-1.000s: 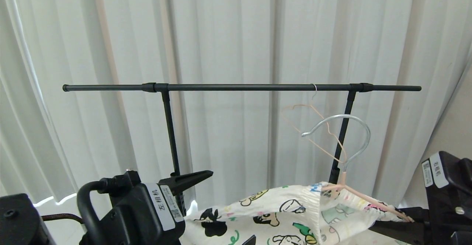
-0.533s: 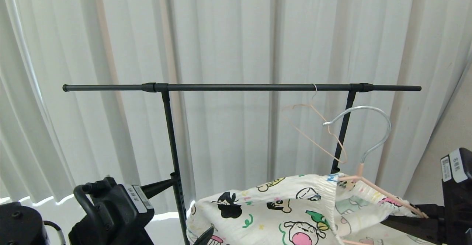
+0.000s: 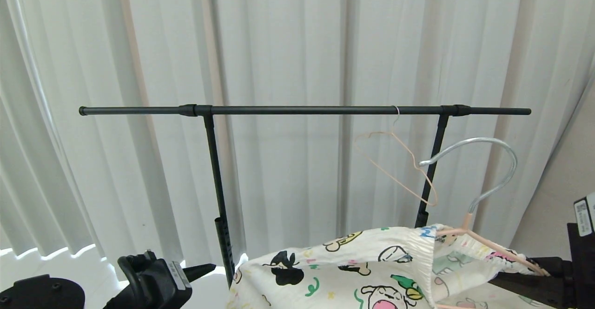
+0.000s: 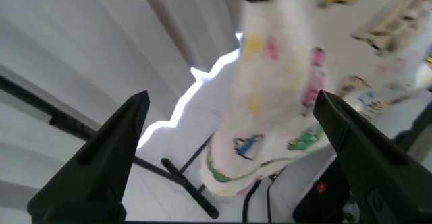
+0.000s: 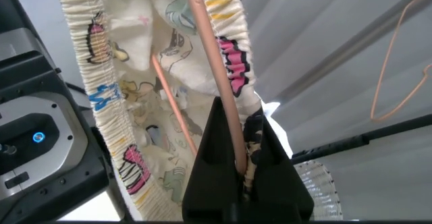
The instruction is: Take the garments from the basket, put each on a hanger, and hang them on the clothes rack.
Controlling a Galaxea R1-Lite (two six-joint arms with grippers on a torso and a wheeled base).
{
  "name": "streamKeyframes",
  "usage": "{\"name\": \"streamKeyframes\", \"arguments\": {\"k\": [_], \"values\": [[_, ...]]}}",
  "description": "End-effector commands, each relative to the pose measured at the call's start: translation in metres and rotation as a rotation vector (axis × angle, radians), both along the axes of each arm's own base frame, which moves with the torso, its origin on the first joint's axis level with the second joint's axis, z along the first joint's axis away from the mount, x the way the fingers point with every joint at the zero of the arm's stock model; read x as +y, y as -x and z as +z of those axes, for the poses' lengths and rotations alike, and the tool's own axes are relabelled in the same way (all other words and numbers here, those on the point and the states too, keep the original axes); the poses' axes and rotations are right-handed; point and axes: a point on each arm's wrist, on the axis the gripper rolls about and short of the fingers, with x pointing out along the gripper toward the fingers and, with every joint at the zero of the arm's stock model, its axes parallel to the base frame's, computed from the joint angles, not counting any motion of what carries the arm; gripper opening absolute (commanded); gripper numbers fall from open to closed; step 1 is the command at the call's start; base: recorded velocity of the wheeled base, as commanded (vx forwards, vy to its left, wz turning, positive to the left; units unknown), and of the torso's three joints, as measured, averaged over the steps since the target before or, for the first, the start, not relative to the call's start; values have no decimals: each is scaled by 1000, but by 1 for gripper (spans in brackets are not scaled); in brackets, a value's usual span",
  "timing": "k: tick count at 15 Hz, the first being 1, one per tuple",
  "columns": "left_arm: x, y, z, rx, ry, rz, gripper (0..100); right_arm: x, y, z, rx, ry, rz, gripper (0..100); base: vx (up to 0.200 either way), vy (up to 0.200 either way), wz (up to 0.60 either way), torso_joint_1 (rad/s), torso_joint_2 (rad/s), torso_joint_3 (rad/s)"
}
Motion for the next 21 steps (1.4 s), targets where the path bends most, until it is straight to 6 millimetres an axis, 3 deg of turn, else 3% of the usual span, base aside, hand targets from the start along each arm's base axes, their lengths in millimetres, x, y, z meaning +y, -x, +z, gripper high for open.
{"name": "streamKeyframes", "arguments": {"k": [1,2,3,8,12,18,19,21], "values": [[-2,-8,1,7,-4,21,100,0,2,0,-4,-3,16,0,0,0,0,0,0,0],[-2,-8,1,6,-2,18,100,1,3,0,-4,-3,22,0,0,0,0,0,0,0],[-2,-7,1,9,-2,14,0,1,3,0,-5,-2,25,0,0,0,0,0,0,0],[1,-9,-2,20,-12,39,0,-3,7,1,-13,-14,17,0,0,0,0,0,0,0],[24,-12,-13,58,-40,182,0,-12,12,-2,-22,-24,-15,0,0,0,0,0,0,0],[17,-7,-7,-3,-59,93,0,-11,11,1,-18,-75,-40,0,0,0,0,0,0,0],[16,-7,-7,-5,-58,91,100,-11,10,1,-16,-73,-41,0,0,0,0,0,0,0],[16,-7,-5,-15,-50,88,100,-11,6,1,-12,-68,-67,0,0,0,0,0,0,0]]}}
